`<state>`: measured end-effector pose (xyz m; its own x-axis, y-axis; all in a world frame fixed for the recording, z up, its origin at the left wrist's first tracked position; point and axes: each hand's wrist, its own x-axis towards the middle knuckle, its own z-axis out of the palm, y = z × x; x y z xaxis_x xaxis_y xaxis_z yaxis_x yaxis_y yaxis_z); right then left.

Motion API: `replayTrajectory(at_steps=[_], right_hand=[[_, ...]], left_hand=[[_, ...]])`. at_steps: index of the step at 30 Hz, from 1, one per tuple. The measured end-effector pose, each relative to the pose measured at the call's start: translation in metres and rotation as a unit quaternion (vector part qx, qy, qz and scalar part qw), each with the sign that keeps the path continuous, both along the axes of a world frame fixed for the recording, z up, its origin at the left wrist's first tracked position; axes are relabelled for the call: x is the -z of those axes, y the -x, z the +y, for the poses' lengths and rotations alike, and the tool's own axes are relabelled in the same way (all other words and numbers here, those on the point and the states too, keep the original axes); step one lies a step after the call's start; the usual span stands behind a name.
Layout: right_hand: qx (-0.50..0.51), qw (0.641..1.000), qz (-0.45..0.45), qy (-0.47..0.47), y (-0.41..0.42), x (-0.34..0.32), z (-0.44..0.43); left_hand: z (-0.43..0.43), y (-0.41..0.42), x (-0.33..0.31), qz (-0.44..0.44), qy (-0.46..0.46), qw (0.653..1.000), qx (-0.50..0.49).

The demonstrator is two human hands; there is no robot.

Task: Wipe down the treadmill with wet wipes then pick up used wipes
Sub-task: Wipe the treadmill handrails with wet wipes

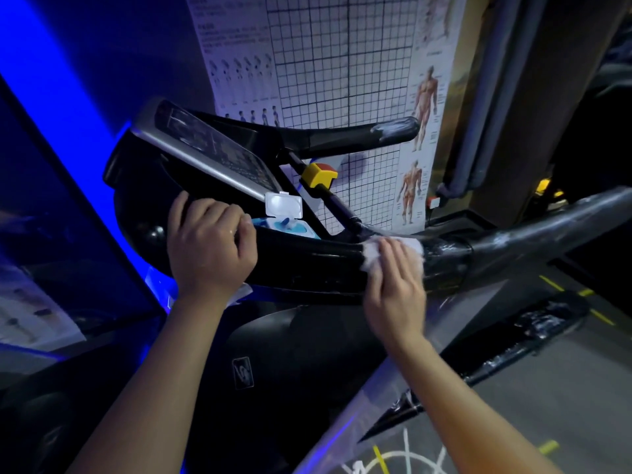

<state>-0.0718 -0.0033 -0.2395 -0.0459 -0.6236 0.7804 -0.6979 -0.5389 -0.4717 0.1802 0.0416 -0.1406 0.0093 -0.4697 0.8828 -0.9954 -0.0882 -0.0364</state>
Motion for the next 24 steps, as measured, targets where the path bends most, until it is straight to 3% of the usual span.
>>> replayTrajectory(at_steps=[4,8,15,20,24], right_hand=[[-0.112,0.994,0.012,-0.001,-0.066,-0.026,0.028],[-0.15,0.986,0.068,0.024,-0.044,-0.02,0.021],[-0.012,1.0,0.016,-0.01,0.05,0.021,-0.019],[-0.039,0.998,-0.046,-0.013,-0.009,0.004,0.006],[-0.163,0.985,0.011,0.057,-0.086,-0.001,0.046]], left_hand=[[0.0,0.0,0.001,0.0,0.005,1.0,-0.006],[0.001,0.0,0.0,0.004,0.003,1.0,-0.006],[-0.001,0.013,0.012,0.019,0.031,0.999,-0.029],[0.001,0.012,0.012,0.026,0.033,0.999,-0.017],[0.002,0.005,0.01,0.025,0.015,1.0,0.006]])
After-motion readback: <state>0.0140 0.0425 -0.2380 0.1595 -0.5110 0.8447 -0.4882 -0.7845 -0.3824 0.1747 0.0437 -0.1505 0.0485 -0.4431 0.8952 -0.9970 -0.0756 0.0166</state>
